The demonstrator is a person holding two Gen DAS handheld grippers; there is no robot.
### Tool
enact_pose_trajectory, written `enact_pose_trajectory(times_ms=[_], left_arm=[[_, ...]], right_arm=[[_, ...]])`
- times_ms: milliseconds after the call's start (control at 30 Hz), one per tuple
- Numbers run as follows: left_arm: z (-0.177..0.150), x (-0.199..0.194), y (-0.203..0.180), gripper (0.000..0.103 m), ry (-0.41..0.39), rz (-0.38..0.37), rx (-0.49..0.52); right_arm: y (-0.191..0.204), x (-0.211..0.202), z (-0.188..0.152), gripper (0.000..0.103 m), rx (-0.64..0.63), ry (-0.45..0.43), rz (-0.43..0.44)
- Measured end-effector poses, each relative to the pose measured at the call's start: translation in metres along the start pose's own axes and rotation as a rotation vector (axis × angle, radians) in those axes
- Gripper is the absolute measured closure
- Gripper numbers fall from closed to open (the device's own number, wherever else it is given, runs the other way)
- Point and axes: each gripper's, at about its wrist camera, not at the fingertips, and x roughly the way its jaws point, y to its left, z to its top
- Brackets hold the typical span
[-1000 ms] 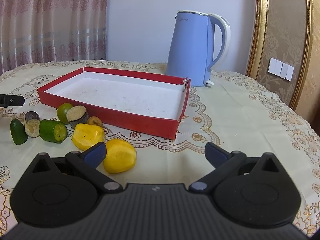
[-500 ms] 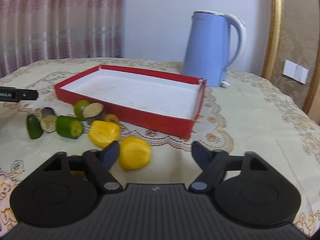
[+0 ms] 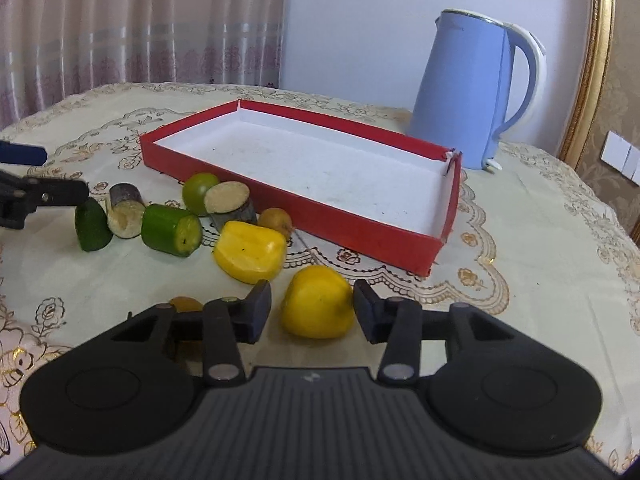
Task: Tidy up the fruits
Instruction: 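Grasp the yellow mango piece with the right tool and lift it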
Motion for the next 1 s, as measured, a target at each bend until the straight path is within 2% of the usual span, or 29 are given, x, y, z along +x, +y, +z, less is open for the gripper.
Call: enact_pose_trajectory(times_ms=[200,300,333,500,733,1000], left_arm=[[0.0,-0.001,-0.006,0.0,0.003,-0.011,0.007],[0.0,-0.001,-0.008,0.0,0.011,-0.014,0.017],[0.0,-0.001,-0.009,0.0,0.013,-0.014,0.019],[-0.001,-0.002,-0.011,0.0,0.014,-0.019,0.027],[-0.005,-0.001,-0.027,0.0,0.038,-0.074,0.063],[-0.009,0.014,-0.035,0.0,0.099,-0.055,0.09]], right_arm=[[-0.002,0.01,-0.002,0.054,0.009,0.043,0.011],[-0.003,0.013,-0.001,0.057,0.022,0.043,0.029],[-0.004,0.015,-0.001,0.063,0.024,0.044,0.027],[-0.008,0.013,-0.002,0.064,0.03,0.041,0.048],[-0.007,0.015,0.0,0.063,0.009,0.055,0.053],[-0.011,0.017,0.001,0.064,0.007,0.054,0.075]])
